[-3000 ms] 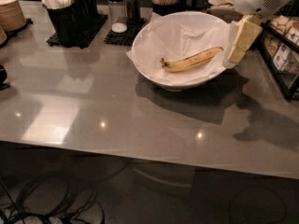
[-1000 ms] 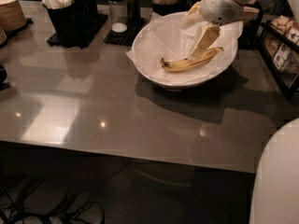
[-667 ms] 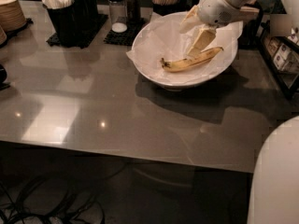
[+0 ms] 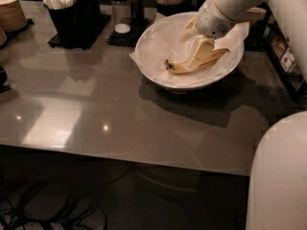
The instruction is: Pick banana from white bowl
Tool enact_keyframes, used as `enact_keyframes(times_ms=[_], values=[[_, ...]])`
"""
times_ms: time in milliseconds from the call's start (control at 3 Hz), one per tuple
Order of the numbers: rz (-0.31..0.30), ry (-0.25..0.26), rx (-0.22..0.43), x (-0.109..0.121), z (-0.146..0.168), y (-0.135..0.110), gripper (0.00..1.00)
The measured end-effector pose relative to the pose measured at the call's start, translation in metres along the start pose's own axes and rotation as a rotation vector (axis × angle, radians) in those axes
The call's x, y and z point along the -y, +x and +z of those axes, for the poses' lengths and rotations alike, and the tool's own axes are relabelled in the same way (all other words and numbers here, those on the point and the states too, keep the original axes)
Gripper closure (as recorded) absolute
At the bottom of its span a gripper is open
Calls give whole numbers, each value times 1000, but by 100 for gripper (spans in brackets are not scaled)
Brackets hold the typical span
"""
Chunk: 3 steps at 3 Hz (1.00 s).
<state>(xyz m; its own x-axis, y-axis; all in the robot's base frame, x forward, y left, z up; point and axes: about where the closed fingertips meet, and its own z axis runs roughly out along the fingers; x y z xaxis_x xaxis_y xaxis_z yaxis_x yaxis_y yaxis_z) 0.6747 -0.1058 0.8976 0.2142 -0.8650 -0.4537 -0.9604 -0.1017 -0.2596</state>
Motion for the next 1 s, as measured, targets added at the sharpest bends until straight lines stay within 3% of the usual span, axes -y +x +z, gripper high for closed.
enact_keyframes(times_ms=[1000], values=[[0, -80, -26, 1, 41, 18, 28]])
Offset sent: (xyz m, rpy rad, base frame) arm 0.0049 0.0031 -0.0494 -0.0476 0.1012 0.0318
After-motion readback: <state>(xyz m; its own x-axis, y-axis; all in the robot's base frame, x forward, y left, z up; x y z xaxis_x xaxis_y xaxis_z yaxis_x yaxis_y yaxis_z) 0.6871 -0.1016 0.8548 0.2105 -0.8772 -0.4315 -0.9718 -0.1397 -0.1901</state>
